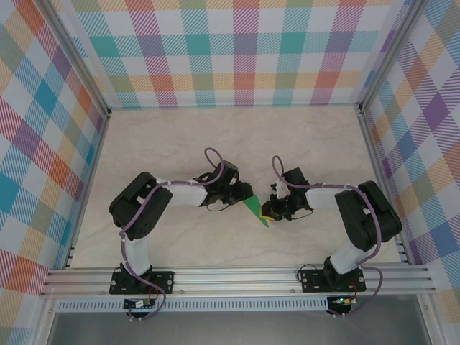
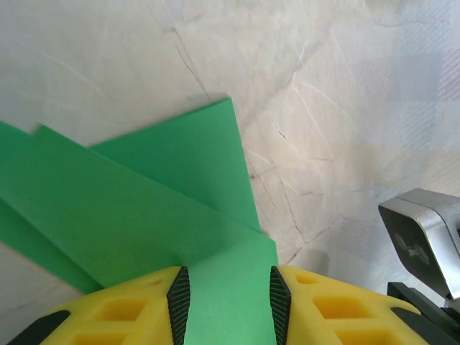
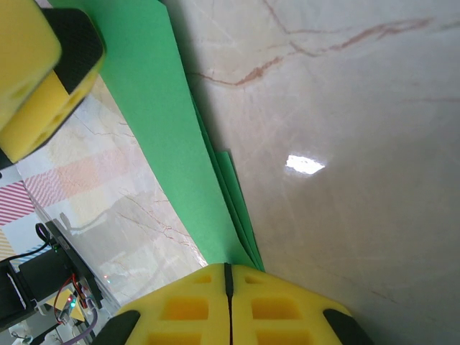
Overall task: Fold a paper plane with a square sheet of paper (pick it up from the middle)
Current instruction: Fold the wing for the fifth time at the center of the table.
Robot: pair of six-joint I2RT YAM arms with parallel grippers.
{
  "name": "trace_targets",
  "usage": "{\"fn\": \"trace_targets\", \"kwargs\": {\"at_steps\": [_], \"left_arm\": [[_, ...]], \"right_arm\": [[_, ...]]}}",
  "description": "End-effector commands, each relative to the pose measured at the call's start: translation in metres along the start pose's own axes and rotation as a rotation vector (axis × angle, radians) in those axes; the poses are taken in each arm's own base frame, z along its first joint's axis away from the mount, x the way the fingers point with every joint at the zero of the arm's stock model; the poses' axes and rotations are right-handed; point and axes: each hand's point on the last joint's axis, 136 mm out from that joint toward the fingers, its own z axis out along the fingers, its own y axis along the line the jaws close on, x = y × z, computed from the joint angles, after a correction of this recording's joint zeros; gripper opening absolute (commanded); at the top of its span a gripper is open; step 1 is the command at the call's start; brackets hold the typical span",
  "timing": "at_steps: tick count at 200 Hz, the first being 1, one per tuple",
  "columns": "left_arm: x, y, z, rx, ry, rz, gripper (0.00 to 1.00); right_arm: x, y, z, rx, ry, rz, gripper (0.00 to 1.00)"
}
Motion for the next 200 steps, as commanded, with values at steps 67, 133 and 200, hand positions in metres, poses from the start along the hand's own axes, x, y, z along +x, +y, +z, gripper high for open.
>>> {"fn": "trace_targets", "kwargs": {"at_steps": [67, 133, 200], "left_arm": [[-0.034, 0.05, 0.0, -0.092, -0.028, -0.017, 0.39], [-0.05, 0.078, -0.005, -0.138, -0.033, -0.027, 0.39], [-0.068, 0.069, -0.023, -0.074, -0.043, -0.033, 0.4]], "right_arm": [[0.032, -0.048, 0.006, 0.173, 0.077, 0.104, 0.06], [0.032, -0.047, 0.006, 0.171, 0.08, 0.103, 0.06], [0.032, -0.046, 0.007, 0.161, 0.084, 0.099, 0.06]]}}
